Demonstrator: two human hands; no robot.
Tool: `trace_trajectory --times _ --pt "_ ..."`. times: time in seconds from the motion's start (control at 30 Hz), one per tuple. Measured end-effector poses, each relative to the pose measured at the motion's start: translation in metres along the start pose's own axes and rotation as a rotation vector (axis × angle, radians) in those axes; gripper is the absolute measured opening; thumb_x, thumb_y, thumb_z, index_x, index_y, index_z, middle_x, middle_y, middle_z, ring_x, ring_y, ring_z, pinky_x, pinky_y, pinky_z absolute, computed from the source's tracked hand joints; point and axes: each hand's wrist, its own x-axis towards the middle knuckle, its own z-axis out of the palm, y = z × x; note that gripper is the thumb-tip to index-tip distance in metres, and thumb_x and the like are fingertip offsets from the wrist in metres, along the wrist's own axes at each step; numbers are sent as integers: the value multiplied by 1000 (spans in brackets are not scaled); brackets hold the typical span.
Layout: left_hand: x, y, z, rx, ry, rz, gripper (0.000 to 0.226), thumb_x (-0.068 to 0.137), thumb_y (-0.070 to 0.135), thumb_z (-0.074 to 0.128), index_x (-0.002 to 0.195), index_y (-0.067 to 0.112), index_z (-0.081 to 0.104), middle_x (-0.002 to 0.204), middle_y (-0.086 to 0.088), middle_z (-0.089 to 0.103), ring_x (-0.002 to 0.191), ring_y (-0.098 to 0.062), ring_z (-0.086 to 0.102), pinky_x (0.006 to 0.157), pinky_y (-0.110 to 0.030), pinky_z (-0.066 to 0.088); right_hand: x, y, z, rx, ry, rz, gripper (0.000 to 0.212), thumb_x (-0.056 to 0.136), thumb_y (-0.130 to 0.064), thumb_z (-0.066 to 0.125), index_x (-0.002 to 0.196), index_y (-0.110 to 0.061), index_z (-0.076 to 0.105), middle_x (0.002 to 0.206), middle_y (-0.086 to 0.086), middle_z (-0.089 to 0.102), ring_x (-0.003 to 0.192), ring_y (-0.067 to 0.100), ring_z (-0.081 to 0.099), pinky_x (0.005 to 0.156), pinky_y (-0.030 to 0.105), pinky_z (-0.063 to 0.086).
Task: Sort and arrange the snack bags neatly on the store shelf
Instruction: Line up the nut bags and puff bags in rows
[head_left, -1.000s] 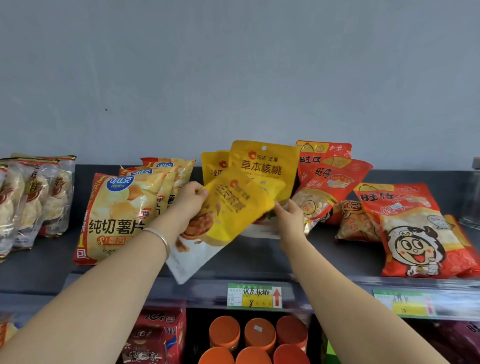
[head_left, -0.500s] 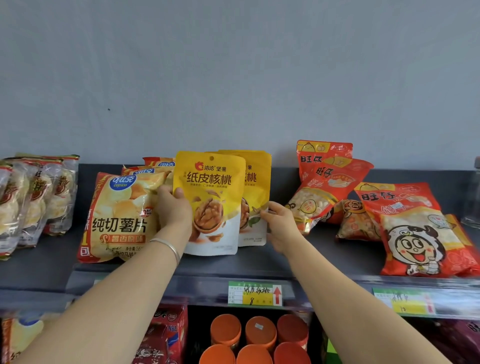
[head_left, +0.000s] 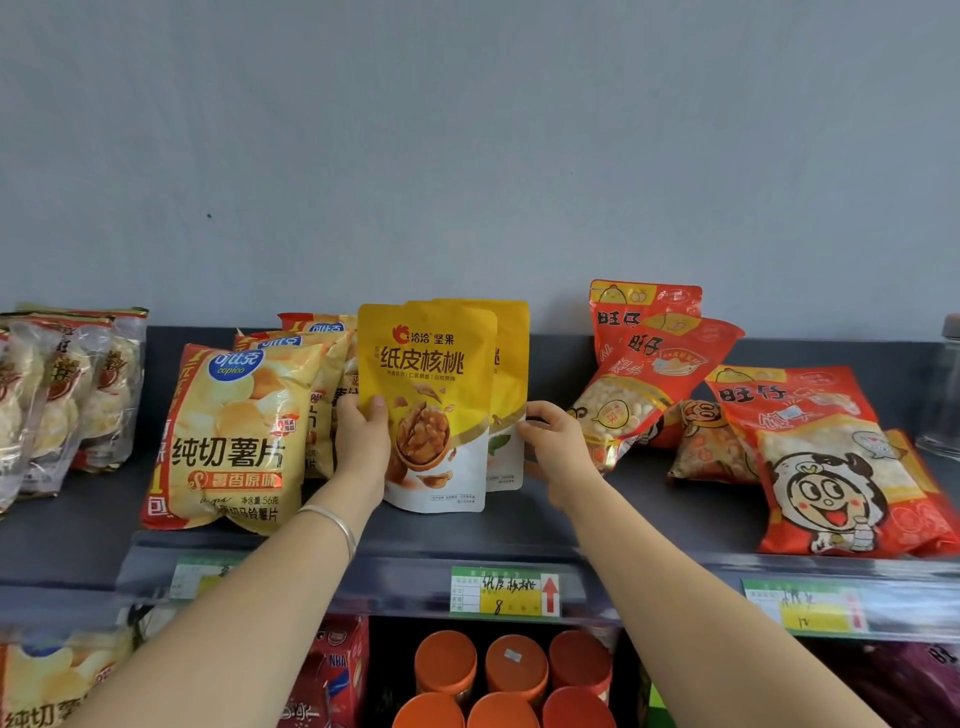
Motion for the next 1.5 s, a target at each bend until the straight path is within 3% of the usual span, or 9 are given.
trace_trajectory --times 0.13,0.53,0.67,0.77,0.93,1.03,1.13,1.33,1.5 --pt "-6 -3 4 -2 -23 -6 33 102 27 37 128 7 41 111 -9 50 94 -21 44 79 -31 35 1 1 2 -37 -21 11 25 98 -2 43 94 -18 61 110 17 67 101 33 66 79 43 58" --pt "-14 -12 10 -41 4 57 33 100 24 42 130 12 37 123 -7 53 112 -28 52 92 -37 41 1 4 2 -49 48 41 31 98 -6 41 92 -24 65 112 15 68 106 34 62 94 50 53" --pt "-21 -4 6 167 200 263 37 94 22 50 129 12 42 129 -9 52 117 -29 49 92 -45 41 3 6 1 -137 123 11 27 96 -9 45 113 -19 63 117 11 66 107 30 61 85 41 57" --pt "-32 7 6 248 221 496 35 91 20 54 124 8 48 125 -13 52 117 -31 47 93 -46 39 -2 4 -1 -200 189 -20 25 96 -10 45 113 -18 63 115 8 67 104 27 62 81 39 57" --pt "-56 26 12 336 58 793 39 88 32 42 113 7 56 116 -13 57 111 -30 51 90 -37 35 -10 -6 -10 -282 215 -97 29 97 -7 43 116 -15 63 113 7 67 94 22 62 66 28 50" --pt "-71 32 23 354 -55 883 36 88 29 41 109 6 59 109 -11 62 102 -29 57 84 -42 46 -19 -14 -21 -340 230 -170 30 97 -7 40 114 -14 64 103 5 68 82 21 63 75 40 57" --pt "-83 33 42 362 -176 947 31 91 24 44 109 6 60 105 -9 63 98 -25 59 81 -34 46 -28 -20 -38 -380 298 -221 29 98 -10 41 114 -16 64 95 -3 63 76 16 60 70 35 52" --pt "-96 32 98 260 -431 868 23 92 9 53 115 9 55 111 -5 58 105 -18 55 84 -21 41 -28 -22 -75 -326 551 -239 18 98 -15 49 115 -14 54 113 5 60 97 20 59 79 34 48" --pt "-91 26 149 262 -579 628 45 92 18 58 134 18 42 134 -4 46 124 -18 45 98 -29 43 -21 -21 -100 -303 652 -203 49 94 -17 59 138 -11 41 129 8 47 114 22 53 94 33 44"
